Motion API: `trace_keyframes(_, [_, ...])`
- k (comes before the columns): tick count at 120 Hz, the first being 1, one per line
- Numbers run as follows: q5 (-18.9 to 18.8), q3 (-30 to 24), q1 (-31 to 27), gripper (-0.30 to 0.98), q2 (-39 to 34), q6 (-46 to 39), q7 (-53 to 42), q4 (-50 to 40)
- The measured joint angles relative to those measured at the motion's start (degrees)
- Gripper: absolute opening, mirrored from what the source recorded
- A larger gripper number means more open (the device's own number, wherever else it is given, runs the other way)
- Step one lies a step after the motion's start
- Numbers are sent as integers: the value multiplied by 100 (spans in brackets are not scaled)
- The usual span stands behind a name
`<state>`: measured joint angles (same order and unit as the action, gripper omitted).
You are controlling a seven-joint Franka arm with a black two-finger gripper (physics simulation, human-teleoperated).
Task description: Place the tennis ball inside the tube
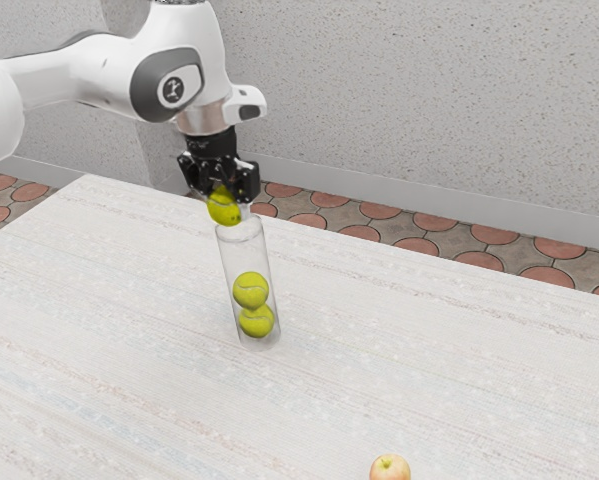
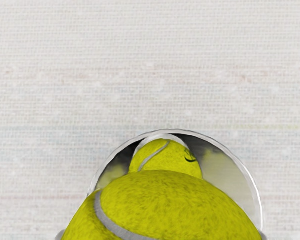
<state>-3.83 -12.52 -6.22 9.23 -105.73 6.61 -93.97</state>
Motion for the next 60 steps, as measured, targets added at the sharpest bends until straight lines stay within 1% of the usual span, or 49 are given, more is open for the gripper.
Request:
trace_keyframes(6, [2,-30,23,28,21,16,22,5])
trace_keyframes(17, [48,-91,53,40,103,24,45,64])
trace_keyframes(29, [94,-52,55,49,149,49,57,80])
trace_keyframes(44, [121,-29,42,58,180,70,69,86])
trace_keyframes(53, [137,-33,41,61,-41,132,38,41])
trace_keyframes(60, [232,-38,42,63,-335,333,-26,69])
